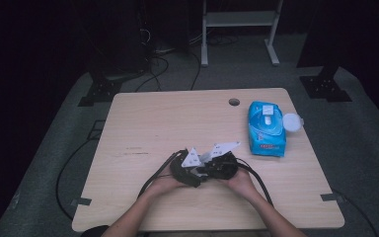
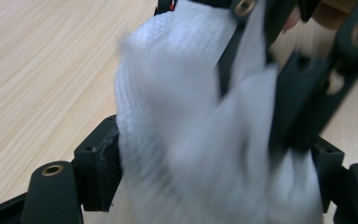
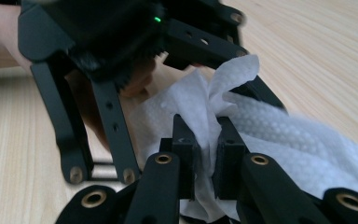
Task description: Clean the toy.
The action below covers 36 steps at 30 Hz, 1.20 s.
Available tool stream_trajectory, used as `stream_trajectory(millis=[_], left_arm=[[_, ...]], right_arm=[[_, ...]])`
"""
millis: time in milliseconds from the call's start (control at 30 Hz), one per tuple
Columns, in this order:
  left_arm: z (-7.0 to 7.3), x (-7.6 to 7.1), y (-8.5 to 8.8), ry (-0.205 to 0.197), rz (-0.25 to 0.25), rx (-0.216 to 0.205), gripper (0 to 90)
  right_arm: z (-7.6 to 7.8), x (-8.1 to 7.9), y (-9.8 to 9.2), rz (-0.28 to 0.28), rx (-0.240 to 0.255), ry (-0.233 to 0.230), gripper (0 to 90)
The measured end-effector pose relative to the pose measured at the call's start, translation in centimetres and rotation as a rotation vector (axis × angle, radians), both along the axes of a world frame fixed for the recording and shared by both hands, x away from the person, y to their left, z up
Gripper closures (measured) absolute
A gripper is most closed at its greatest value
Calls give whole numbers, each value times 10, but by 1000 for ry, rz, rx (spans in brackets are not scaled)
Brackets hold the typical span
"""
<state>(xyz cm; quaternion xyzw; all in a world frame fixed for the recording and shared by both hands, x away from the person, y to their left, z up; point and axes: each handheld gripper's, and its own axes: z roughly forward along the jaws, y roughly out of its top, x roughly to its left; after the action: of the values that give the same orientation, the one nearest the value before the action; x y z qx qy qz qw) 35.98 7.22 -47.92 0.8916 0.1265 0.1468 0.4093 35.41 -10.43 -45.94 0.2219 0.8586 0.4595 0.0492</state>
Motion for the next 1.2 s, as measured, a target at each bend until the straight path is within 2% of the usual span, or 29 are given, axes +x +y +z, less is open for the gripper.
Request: stream_trajectory(millis=[67, 133, 200, 300, 333, 400, 500, 567, 600, 733, 833, 967, 1200], left_arm=[[0, 1, 1, 14, 3, -12, 238], [0, 1, 1, 10, 4, -11, 238], [0, 1, 1, 11, 5, -12, 238], [0, 1, 0, 5, 5, -11, 238], [0, 1, 0, 1, 7, -9, 238], [0, 0, -1, -3, 6, -2, 238], [0, 0, -1, -5, 4, 5, 239], [0, 0, 0, -6, 5, 5, 238], [0, 0, 0, -5, 8, 1, 238], [0, 0, 0, -2, 8, -2, 238], [0, 1, 0, 2, 5, -4, 238], [0, 1, 0, 5, 5, -6, 238], [0, 1, 1, 2, 10, -2, 238]], right_arm=[[1, 2, -1, -19, 6, -6, 810], [2, 6, -8, -66, -1, -37, 813], [3, 11, -19, -142, -7, -61, 813], [4, 15, -28, -204, 3, -50, 812], [4, 14, -27, -204, 8, -45, 812], [1, 12, -19, -161, 30, -24, 810], [1, 9, -7, -121, 15, -55, 808], [2, 11, -7, -114, 10, -47, 811], [3, 13, -9, -128, 9, -43, 812], [6, 20, -28, -228, -15, -82, 813], [7, 23, -42, -278, -11, -74, 813], [4, 25, -55, -299, 28, -45, 813], [6, 25, -54, -302, 7, -62, 813]])
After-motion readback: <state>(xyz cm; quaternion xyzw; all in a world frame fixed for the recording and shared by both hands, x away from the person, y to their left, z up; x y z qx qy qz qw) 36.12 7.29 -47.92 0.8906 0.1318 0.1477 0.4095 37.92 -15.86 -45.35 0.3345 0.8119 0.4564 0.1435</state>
